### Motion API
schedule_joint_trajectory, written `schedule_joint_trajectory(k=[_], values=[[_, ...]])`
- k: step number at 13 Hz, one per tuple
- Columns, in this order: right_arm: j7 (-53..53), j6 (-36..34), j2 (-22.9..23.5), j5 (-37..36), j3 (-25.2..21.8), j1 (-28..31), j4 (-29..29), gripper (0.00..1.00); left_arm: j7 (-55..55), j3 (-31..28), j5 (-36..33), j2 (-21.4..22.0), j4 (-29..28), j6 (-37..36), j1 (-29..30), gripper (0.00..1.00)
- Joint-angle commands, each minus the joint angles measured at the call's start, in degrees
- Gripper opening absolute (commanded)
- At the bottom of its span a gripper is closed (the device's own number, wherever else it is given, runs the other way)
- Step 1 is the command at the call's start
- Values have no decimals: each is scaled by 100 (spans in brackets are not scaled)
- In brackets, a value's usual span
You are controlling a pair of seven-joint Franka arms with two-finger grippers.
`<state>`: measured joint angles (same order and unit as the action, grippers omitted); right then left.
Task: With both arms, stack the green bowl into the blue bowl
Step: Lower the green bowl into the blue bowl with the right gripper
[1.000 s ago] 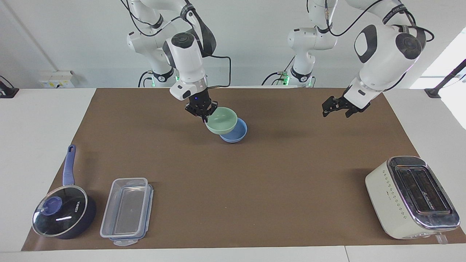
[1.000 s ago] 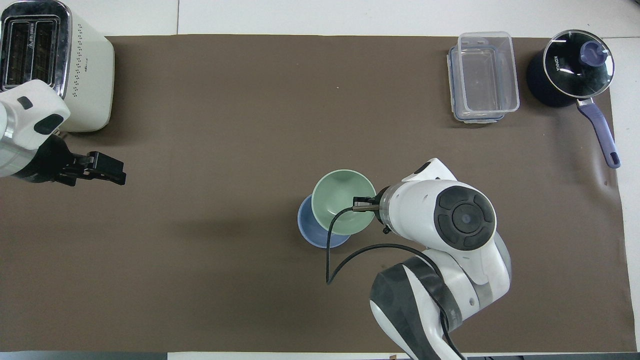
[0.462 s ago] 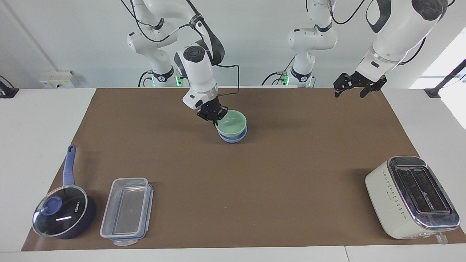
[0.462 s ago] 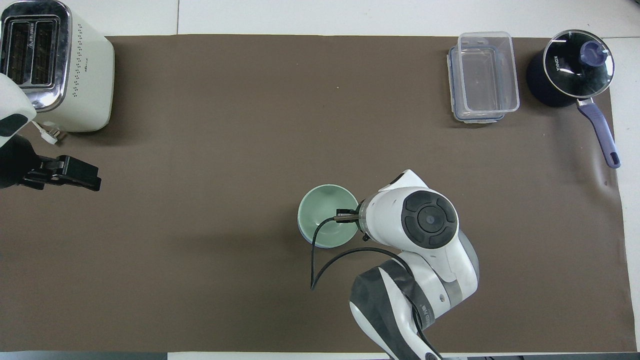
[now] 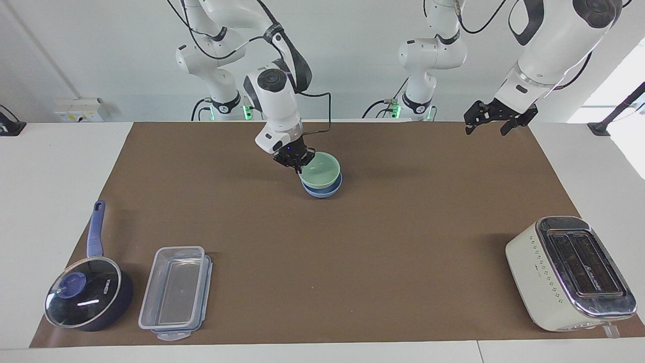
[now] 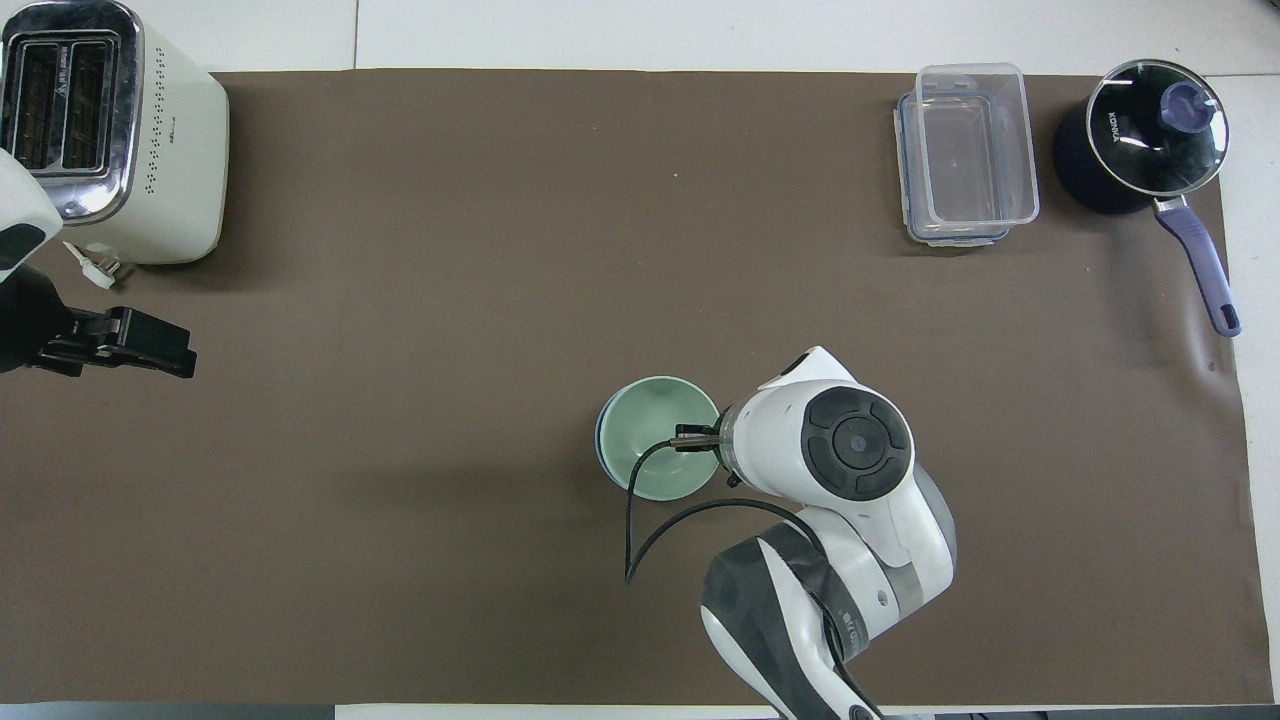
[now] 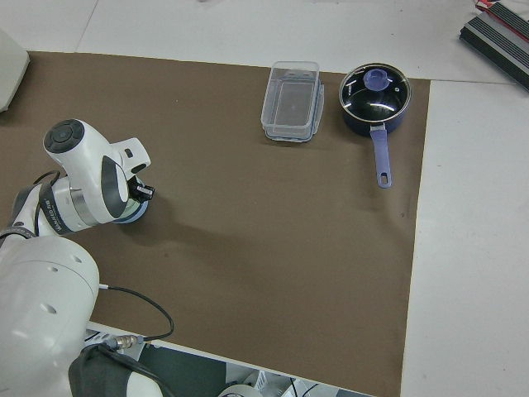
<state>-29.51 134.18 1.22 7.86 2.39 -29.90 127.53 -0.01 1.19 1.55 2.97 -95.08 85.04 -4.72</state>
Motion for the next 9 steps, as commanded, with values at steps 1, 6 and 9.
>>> schedule_joint_trajectory(k=[1,6,9], values=[[24,267,-122,110,-11,-42,167,0,80,30,-85,37,7,109,68,100],[200,319,-52,110,-11,-50,167,0,36,30,-85,54,-28,100,59,100],[200,407,-34,110,-11,-112,167,0,53,30,-85,72,-37,83,68,100]])
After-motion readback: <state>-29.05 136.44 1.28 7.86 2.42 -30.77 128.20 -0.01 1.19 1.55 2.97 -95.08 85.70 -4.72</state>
